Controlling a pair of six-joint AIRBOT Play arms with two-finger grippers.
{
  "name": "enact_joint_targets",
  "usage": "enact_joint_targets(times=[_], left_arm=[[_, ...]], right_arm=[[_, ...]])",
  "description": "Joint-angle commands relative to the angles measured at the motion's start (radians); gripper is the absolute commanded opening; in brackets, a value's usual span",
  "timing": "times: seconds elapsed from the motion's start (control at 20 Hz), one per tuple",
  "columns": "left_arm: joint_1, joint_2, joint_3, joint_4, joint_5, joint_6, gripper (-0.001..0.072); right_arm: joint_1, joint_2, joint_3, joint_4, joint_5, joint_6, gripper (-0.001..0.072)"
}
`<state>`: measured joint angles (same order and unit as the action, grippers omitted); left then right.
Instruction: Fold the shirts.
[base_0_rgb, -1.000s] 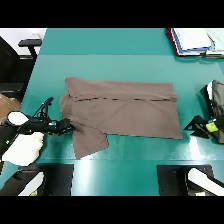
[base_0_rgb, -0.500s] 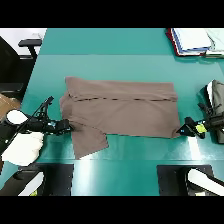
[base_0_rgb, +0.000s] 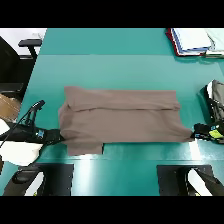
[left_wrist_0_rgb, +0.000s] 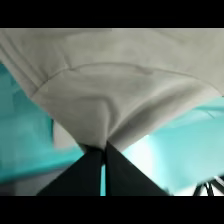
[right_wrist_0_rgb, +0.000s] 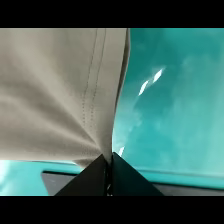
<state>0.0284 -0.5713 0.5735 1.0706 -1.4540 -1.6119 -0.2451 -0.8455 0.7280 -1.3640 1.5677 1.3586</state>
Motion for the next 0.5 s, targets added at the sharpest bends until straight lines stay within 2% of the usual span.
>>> enact_joint_targets(times=[0.0, 0.2, 0.45], left_arm=[[0.000, 0.061, 0.076, 0.022, -0.086, -0.063, 0.0018], [0.000, -0.095, 0.176, 0.023, 0.106, 0.000, 0.0018], [0.000, -0.433, 0.277, 0.008, 0.317, 0.130, 0.0020]], right_arm=[[0.003, 0.065, 0.020, -0.043, 0.019, 0.016, 0.0018], [0.003, -0.085, 0.172, 0.019, -0.051, 0.029, 0.0017], [0.127, -0.386, 0.399, 0.063, -0.148, 0.027, 0.0018]])
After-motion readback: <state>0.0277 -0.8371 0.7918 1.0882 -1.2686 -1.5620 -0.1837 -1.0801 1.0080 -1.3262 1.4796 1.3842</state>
